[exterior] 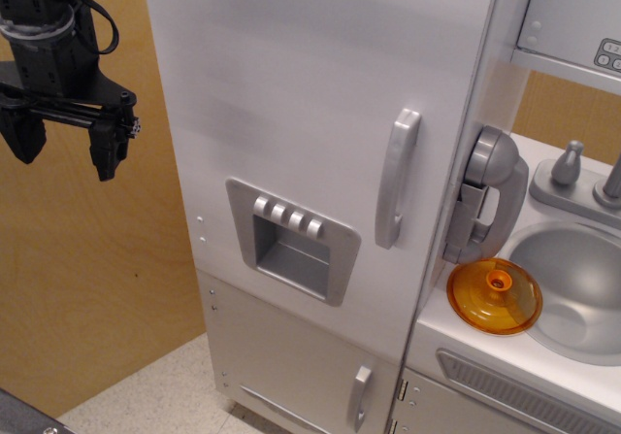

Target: Open fridge

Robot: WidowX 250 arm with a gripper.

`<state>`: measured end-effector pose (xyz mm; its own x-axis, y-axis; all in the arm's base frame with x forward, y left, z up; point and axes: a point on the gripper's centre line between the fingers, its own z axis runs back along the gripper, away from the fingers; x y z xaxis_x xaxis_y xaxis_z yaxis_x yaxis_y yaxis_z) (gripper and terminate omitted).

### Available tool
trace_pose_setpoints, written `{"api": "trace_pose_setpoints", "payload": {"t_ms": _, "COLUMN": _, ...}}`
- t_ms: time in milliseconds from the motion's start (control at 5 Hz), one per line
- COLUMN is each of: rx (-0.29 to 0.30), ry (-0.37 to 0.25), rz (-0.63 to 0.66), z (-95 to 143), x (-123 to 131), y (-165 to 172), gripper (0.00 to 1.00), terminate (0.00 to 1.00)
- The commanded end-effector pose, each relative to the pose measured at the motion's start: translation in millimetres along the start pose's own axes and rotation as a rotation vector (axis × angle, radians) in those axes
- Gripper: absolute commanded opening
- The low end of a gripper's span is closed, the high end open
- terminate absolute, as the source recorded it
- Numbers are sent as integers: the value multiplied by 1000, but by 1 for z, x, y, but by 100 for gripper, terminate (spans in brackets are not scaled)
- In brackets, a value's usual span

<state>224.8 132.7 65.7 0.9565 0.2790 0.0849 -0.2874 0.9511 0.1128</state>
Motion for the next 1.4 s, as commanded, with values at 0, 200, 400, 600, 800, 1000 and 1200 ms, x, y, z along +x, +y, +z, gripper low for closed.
{"api": "trace_pose_setpoints", "payload": {"t_ms": 0, "rx": 0, "ry": 0, "rz": 0, "z": 0, "x": 0, "y": 0, "gripper": 100, "terminate": 0}}
{"api": "trace_pose_setpoints", "payload": {"t_ms": 200, "rx": -73, "ry": 5, "rz": -89, "z": 12, "x": 6, "y": -28, "gripper": 100, "terminate": 0}}
{"api": "trace_pose_setpoints", "payload": {"t_ms": 400, "rx": -100, "ry": -6, "rz": -166, "z": 21, "x": 6, "y": -59, "gripper": 100, "terminate": 0}}
{"api": "trace_pose_setpoints", "payload": {"t_ms": 600, "rx": -195, "ry": -21, "rz": -246, "z": 36, "x": 1, "y": -107, "gripper": 100, "terminate": 0}}
{"api": "trace_pose_setpoints", "payload": {"t_ms": 800, "rx": -213, "ry": -140, "rz": -299, "z": 56, "x": -7, "y": -143, "gripper": 100, "terminate": 0}}
{"api": "trace_pose_setpoints", "payload": {"t_ms": 1000, "rx": -225, "ry": -159, "rz": -285, "z": 65, "x": -7, "y": -167, "gripper": 100, "terminate": 0}}
{"api": "trace_pose_setpoints", "payload": {"t_ms": 1200, "rx": -211, "ry": -216, "rz": -245, "z": 66, "x": 5, "y": -183, "gripper": 100, "terminate": 0}}
